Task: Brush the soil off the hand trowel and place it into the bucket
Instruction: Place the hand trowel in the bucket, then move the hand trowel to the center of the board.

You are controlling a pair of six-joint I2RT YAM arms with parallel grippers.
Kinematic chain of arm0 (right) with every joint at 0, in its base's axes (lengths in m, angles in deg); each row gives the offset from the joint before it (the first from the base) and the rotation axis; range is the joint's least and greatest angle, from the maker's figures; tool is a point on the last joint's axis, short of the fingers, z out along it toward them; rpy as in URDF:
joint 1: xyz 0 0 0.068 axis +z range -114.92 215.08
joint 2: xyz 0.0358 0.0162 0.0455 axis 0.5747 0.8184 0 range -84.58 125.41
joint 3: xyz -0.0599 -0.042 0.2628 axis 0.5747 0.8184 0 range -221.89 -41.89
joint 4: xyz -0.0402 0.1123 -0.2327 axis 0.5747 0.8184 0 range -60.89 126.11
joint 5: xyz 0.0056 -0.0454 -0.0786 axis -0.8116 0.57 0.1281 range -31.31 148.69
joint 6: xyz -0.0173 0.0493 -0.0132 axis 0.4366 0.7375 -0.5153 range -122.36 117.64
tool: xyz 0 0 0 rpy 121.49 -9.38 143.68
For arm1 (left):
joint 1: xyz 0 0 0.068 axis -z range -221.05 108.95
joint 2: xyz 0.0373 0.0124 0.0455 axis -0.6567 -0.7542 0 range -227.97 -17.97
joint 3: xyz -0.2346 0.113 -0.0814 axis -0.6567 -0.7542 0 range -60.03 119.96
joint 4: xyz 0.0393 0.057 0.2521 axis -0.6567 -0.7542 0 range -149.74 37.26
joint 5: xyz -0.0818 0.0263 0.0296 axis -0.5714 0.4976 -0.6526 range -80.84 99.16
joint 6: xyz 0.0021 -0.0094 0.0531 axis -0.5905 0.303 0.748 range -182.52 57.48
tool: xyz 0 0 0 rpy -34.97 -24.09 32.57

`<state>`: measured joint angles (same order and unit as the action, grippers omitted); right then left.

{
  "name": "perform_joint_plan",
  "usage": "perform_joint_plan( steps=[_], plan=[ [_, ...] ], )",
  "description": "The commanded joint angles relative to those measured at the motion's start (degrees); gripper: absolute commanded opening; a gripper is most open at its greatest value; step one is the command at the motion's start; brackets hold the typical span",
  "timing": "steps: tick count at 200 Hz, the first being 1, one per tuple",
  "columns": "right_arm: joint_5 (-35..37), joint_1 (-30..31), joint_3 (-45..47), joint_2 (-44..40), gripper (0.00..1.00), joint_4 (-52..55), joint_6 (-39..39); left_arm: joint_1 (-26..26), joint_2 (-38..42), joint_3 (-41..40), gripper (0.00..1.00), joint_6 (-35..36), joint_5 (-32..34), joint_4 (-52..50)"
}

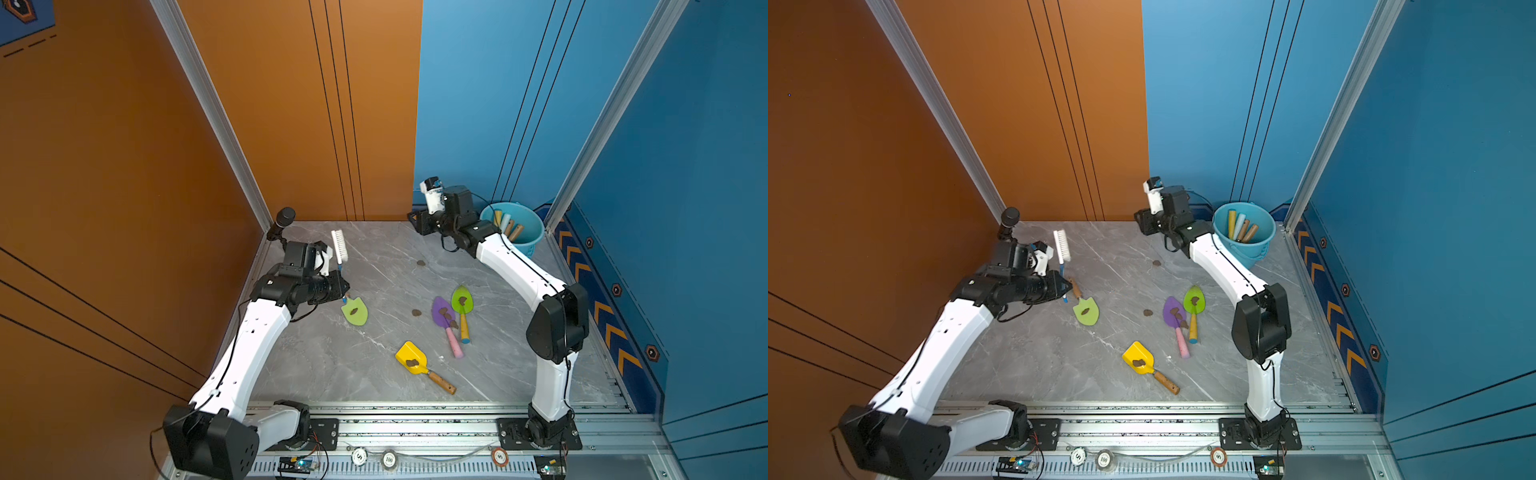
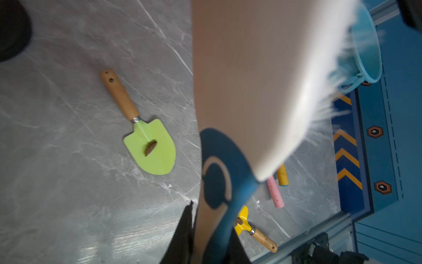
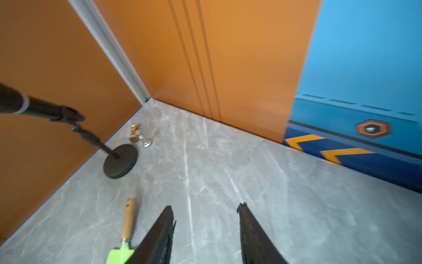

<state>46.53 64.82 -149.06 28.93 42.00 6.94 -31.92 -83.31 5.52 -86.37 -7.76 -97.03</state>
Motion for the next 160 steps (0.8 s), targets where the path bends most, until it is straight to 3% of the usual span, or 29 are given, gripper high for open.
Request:
perform_joint_plan(
  steps=[1,65,125,160],
  plan=[
    [0.66,3.69,0.04,4.07,0.48,-0.46,2.73,-2.03,5.31,-2.63,0.00,-1.19,4.29,-2.88],
    [1.12,16.53,-9.57,19.08,0.48,1.17,7.95,-3.42,16.88,-10.79,0.00,-5.72,8.01,-4.79],
    [1.49,20.85,-13.49,28.96,0.50,-1.52,10.67,-3.32,20.81,-11.51,0.00,-5.09,4.61,-4.77],
    [6.50,22.16,-13.59,31.56,0.50,-3.10,9.68,-3.32,22.00,-11.76,0.00,-5.04,4.55,-4.79]
  ],
)
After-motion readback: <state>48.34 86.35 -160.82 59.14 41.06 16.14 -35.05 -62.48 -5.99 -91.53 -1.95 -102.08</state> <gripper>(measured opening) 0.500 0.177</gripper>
